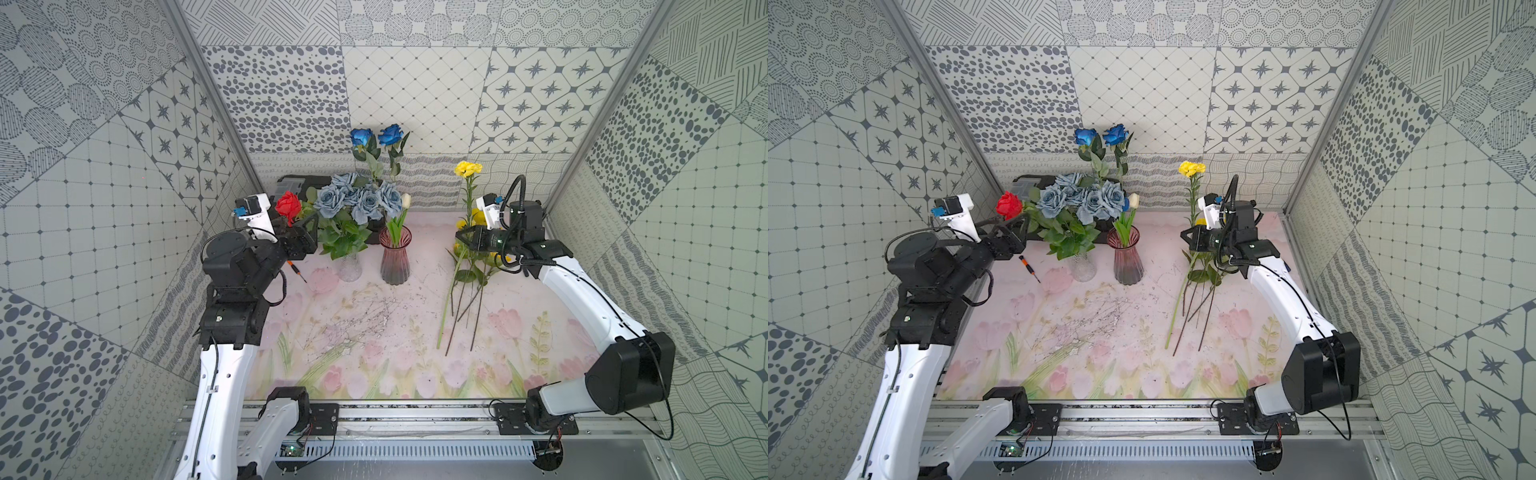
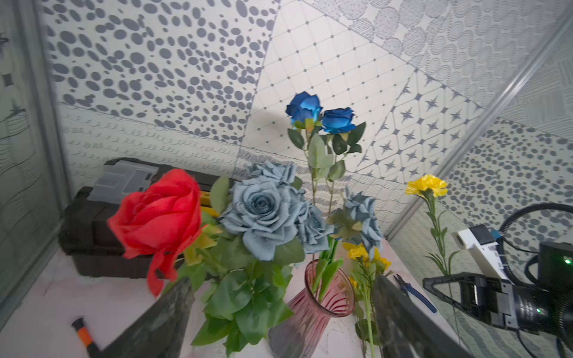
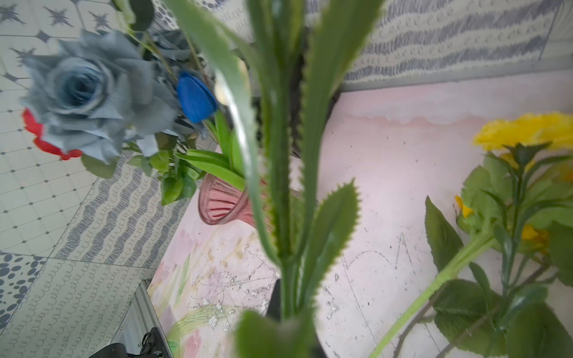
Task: Pick out yellow flowers from the vase
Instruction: Place the flower at the center of the board.
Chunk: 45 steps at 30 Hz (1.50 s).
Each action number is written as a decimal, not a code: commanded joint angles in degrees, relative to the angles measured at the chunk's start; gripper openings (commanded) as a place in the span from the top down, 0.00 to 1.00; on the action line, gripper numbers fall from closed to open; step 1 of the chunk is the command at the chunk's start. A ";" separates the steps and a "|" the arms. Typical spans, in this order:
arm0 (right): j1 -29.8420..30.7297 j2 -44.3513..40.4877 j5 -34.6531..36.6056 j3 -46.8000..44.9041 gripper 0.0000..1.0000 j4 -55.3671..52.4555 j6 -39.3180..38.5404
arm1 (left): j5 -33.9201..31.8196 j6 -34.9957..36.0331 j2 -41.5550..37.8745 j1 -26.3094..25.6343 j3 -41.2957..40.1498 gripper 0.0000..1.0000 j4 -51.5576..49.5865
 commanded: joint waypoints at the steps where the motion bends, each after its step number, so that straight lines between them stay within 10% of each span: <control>1: -1.31 2.88 1.66 1.46 1.00 -4.21 -0.36 | -3.84 0.08 -1.78 6.21 -3.05 0.10 -2.77; 37: -6.05 22.51 3.63 1.29 0.99 -6.57 -0.67 | -3.91 -6.11 0.12 14.64 -14.05 0.10 -1.80; 45: -6.57 20.32 4.21 0.43 0.57 -7.96 -1.38 | -4.26 -7.36 1.04 15.61 -14.80 0.10 -2.08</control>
